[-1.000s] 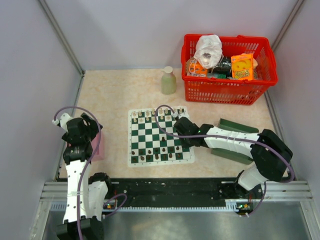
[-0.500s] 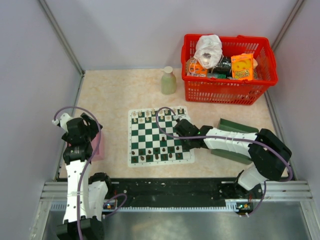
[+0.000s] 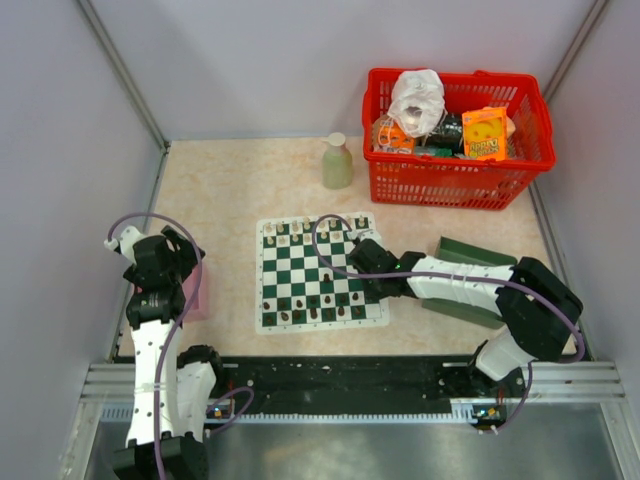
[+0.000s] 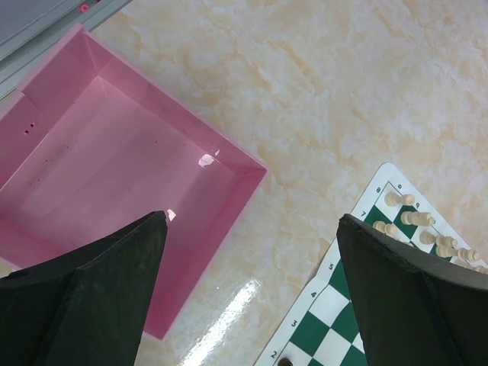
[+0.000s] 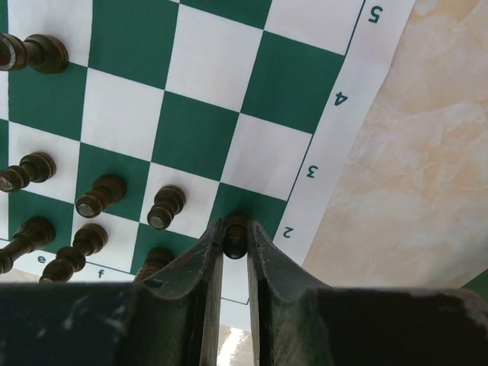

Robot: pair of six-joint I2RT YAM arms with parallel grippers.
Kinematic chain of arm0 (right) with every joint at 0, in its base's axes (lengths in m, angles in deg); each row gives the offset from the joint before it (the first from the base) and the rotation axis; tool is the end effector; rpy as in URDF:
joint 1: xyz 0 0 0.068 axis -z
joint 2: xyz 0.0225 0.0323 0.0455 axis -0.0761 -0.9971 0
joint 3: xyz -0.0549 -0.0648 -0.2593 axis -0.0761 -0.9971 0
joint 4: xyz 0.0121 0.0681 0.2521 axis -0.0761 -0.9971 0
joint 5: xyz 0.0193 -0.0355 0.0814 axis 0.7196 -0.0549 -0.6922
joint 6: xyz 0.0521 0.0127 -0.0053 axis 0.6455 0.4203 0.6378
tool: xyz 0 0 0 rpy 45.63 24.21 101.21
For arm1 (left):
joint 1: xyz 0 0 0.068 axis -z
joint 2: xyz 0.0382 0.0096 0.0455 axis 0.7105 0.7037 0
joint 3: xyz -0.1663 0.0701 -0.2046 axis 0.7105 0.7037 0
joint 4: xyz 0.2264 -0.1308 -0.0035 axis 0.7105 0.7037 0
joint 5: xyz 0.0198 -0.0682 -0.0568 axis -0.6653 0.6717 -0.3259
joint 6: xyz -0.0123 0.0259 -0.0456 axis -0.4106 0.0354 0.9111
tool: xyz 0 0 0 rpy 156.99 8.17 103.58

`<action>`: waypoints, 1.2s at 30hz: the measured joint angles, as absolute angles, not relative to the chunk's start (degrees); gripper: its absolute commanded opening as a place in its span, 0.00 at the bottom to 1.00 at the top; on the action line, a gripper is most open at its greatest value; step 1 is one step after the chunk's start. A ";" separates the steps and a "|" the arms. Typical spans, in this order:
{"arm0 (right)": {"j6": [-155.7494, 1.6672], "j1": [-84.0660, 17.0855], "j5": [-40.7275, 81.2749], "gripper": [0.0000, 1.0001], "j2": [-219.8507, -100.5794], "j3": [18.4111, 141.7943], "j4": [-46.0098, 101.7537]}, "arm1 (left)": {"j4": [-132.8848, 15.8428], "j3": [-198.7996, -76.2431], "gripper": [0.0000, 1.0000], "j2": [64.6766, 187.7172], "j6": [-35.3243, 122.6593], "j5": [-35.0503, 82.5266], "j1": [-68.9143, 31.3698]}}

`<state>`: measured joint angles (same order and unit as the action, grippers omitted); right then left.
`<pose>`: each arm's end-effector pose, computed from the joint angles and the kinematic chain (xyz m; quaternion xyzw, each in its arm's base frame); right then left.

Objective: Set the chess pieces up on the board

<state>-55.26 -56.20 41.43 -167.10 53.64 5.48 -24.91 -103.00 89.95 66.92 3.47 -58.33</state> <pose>0.1861 0.2233 0.1751 -0.1659 0.9491 0.0692 0.2585 0.1475 0.0417 0.2744 -0.4003 0.7786 0.0007 0.4832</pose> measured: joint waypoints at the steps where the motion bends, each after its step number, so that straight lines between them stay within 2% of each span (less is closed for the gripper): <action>1: -55.26 -56.20 41.43 0.17 -167.10 53.57 5.33 | -24.91 -103.00 0.99 89.95 66.92 3.47 -58.33; 5: -55.23 -56.20 41.50 0.18 -167.25 53.55 5.31 | -24.91 -103.00 0.99 90.01 66.94 3.47 -58.33; 14: -55.26 -56.20 41.46 0.29 -167.53 53.48 5.33 | -24.91 -103.00 0.99 90.06 66.94 3.51 -58.33; 20: -55.76 -56.20 41.39 0.33 -167.51 54.34 4.65 | -24.91 -103.00 0.99 90.06 66.92 3.49 -58.33; 29: -59.06 -56.20 40.54 0.44 -167.53 64.45 3.41 | -24.91 -103.00 0.99 90.06 66.94 3.49 -58.33; 36: -60.87 -56.24 36.03 0.47 -173.87 71.80 4.83 | -24.91 -103.00 0.99 90.06 66.94 3.51 -58.33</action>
<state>-60.87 -56.24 36.03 -173.87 71.80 4.83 -24.91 -103.00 90.06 66.94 3.51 -58.33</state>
